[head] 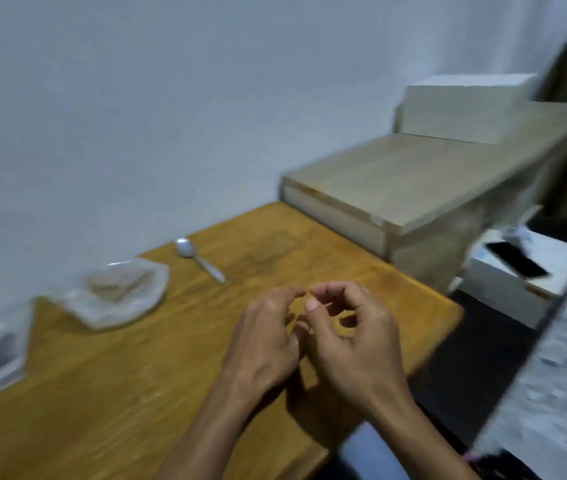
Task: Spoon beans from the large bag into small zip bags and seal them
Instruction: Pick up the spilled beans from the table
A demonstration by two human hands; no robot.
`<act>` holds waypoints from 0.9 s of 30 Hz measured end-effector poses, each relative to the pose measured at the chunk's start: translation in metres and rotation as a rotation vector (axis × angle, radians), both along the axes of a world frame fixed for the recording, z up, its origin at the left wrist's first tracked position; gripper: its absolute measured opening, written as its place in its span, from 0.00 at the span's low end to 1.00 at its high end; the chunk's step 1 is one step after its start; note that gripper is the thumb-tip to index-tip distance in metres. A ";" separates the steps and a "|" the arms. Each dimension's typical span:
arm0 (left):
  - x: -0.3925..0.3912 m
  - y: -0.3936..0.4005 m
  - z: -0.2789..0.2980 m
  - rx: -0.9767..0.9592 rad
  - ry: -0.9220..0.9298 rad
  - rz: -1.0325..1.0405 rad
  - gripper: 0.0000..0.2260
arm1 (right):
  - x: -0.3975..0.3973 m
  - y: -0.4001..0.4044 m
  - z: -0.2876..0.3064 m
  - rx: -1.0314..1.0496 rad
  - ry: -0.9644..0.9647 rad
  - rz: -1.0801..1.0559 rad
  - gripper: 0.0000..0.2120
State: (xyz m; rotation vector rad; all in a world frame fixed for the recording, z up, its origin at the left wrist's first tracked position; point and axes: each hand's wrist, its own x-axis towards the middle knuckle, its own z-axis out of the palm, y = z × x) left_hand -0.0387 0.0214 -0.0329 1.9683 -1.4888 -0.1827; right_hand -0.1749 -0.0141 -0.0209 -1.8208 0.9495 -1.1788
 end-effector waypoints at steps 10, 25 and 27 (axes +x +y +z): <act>0.119 0.108 0.012 -0.197 0.041 0.764 0.14 | 0.163 0.009 0.004 0.110 0.211 0.477 0.13; 0.179 0.085 0.020 -0.269 0.345 0.857 0.20 | 0.221 -0.022 0.001 0.060 0.169 0.383 0.20; 0.168 0.076 0.028 -0.274 0.366 0.788 0.22 | 0.194 -0.030 0.008 0.083 0.156 0.412 0.31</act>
